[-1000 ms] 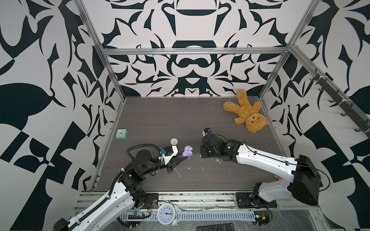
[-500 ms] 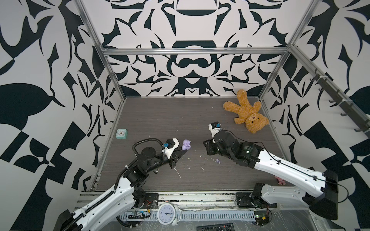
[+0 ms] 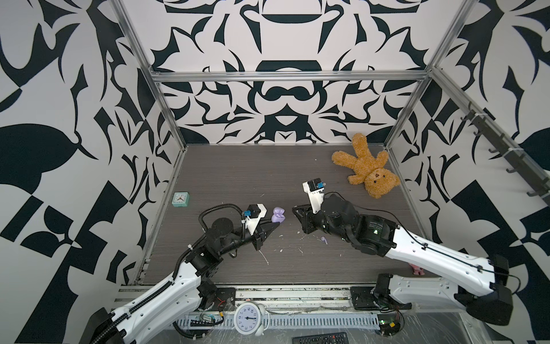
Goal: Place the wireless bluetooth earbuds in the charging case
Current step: 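Lower the earbud into the open lilac case with the right gripper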
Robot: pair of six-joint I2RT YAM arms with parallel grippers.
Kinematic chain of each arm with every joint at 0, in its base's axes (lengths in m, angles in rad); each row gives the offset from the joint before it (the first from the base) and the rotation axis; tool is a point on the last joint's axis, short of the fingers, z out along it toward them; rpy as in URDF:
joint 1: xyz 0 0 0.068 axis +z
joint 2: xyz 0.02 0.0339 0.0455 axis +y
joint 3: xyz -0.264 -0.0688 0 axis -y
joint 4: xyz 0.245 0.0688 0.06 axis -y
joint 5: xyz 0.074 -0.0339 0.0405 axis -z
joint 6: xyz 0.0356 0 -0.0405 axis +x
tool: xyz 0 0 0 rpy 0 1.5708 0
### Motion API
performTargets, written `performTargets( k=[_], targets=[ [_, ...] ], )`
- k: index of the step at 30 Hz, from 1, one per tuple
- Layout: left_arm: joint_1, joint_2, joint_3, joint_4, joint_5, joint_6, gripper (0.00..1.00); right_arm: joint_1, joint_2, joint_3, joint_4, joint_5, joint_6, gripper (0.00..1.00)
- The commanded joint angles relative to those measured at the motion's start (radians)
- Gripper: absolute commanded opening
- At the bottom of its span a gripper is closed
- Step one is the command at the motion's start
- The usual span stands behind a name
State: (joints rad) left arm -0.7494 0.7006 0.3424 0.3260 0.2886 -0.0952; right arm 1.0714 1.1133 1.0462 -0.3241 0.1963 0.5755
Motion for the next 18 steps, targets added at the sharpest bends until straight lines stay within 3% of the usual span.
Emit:
performTargets(
  k=[1,10,18],
  targets=[
    [-0.002,-0.013,0.036,0.039,0.024,-0.014,0.00,0.020,-0.011,0.035,0.089,0.006,-0.032,0.14],
    [-0.002,0.011,-0.001,0.191,0.064,-0.052,0.00,0.075,-0.011,0.004,0.187,-0.028,-0.069,0.13],
    [-0.005,-0.023,-0.024,0.214,0.153,-0.013,0.00,0.090,-0.018,-0.030,0.240,-0.025,-0.088,0.12]
  ],
)
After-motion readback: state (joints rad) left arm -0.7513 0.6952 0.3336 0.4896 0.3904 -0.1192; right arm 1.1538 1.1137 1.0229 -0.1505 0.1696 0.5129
